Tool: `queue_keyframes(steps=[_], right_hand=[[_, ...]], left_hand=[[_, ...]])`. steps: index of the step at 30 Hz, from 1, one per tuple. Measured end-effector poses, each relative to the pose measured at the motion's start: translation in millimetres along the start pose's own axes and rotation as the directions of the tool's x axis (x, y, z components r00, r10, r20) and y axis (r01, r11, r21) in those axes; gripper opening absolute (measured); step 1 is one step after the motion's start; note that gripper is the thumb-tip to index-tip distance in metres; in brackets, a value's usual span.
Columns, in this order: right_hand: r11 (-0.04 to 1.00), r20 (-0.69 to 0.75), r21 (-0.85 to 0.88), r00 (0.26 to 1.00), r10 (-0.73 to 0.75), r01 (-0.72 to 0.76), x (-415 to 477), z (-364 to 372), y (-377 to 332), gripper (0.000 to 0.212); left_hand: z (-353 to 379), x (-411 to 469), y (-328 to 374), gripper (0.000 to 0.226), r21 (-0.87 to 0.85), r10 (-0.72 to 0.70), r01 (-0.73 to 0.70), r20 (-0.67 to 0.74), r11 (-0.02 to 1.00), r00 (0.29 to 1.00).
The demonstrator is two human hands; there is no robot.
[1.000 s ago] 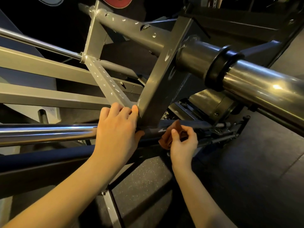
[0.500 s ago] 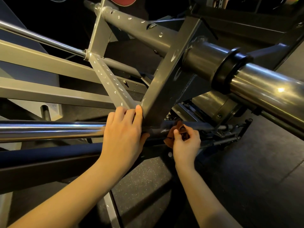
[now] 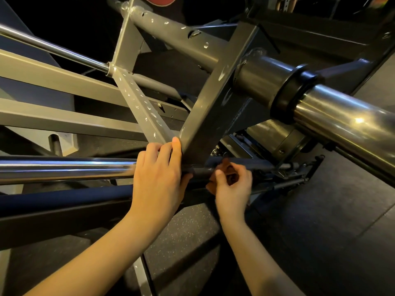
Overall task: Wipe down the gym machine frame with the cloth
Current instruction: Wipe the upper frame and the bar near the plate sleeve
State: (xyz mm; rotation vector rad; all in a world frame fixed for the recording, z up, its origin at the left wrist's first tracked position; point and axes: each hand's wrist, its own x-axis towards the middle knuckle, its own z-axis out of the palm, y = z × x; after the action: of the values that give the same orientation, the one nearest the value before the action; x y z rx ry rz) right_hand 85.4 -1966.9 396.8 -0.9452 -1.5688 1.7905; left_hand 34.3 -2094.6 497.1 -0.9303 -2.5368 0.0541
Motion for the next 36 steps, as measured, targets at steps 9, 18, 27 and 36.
queue_keyframes(steps=[9, 18, 27, 36], right_hand=[[0.996, -0.009, 0.022, 0.996, 0.084, -0.083, 32.3, -9.3, -5.5, 0.039], [0.995, -0.031, -0.096, 0.999, 0.027, -0.03, 41.2, -20.8, 8.8, 0.028], [0.997, 0.174, -0.05, 0.984, -0.046, 0.055, 21.2, -20.0, 15.2, 0.036], [0.964, -0.027, -0.263, 0.999, 0.043, -0.049, 63.5, -35.1, 33.0, 0.033]], left_hand=[[2.9, -1.6, -0.6, 0.081, -0.009, -0.007, 0.007, -0.02, 1.0, 1.0], [5.8, -2.8, -0.7, 0.083, -0.035, -0.013, 0.011, -0.058, 0.999, 0.998], [5.8, -3.4, 1.0, 0.084, -0.047, -0.036, 0.034, -0.053, 0.998, 0.998], [6.9, -5.0, 3.5, 0.083, -0.055, -0.047, 0.044, -0.06, 0.998, 0.997]])
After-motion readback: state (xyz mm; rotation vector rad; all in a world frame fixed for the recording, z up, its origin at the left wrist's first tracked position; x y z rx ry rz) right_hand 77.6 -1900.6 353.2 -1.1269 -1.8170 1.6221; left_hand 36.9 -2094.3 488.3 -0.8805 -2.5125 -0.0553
